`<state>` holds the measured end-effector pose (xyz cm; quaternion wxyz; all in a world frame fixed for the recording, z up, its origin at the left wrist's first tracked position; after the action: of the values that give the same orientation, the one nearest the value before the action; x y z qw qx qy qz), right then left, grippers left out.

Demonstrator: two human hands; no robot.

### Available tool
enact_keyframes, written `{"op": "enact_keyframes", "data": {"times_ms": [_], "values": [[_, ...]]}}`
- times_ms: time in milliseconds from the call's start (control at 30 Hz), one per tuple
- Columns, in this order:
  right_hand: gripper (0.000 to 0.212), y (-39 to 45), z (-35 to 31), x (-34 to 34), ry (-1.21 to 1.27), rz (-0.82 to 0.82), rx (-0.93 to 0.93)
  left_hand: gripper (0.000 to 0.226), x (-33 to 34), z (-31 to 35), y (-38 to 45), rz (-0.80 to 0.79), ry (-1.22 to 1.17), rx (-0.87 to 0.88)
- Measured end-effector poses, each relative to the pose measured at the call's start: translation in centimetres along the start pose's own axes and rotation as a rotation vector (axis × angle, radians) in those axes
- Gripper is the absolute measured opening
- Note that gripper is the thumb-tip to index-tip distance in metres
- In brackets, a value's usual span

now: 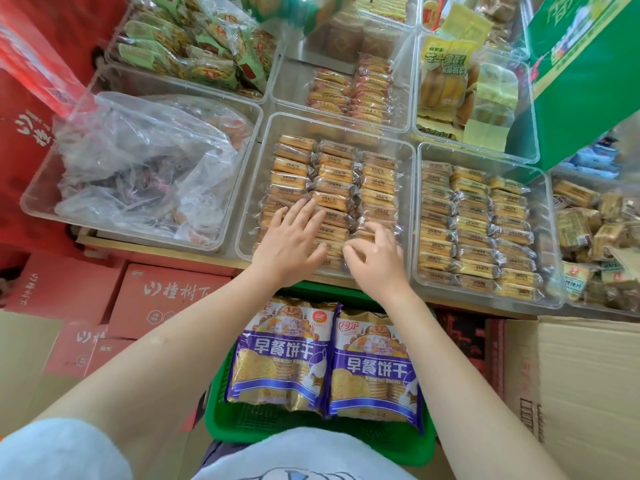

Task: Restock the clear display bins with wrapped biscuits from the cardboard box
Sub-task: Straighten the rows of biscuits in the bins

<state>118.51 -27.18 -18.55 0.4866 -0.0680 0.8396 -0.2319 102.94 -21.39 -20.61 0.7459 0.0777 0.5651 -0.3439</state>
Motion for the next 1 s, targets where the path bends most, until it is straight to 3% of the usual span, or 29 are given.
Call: {"op": "enact_keyframes", "data": {"times_ms": [133,267,400,533,700,833,1000], "values": [[0.038,-2.4,-0.5,1.4,-0.072,0.119,-0.056,0.052,-0.3,-1.2,-3.7,0.142,-0.088,-0.06],[0.046,-3.4,-1.3,2.9,-0.169,0.023,0.005,0.059,1.6,-2.5,-6.9,0.031,0.049,-0.078],[0.049,-4.5,-2.4,2.6,-0.184,0.042,0.014,0.06,0.7,-1.8,-7.0,-0.056,0.079,-0.084],[0.054,-4.2,-2.7,2.4,-0.219,-0.12,0.072,0.061,-0.6,-0.8,-6.5,-0.079,0.067,-0.077],[0.041,-6.6,-2.3,-2.3,0.028,0.154,0.014,0.037,-3.5,1.6,-7.3,0.056,-0.014,-0.016],[0.03,-9.5,3.7,-5.2,0.194,0.284,0.102,0.028,-4.3,6.4,-7.1,0.059,-0.155,0.054],[0.025,-9.8,11.6,-8.4,0.233,0.284,0.193,0.027,-2.9,13.1,-3.4,0.002,-0.182,0.082]]}}
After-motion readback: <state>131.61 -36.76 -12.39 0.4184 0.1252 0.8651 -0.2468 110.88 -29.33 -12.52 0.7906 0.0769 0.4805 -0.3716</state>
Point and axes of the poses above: each hand's wrist, its own y-axis towards the middle knuckle, its own x-axis out of the palm, z = x × y, the point moved 6 cm from there along y, towards the middle knuckle, and after that the axes turned 9 degrees about -z, right-handed, at the moved point
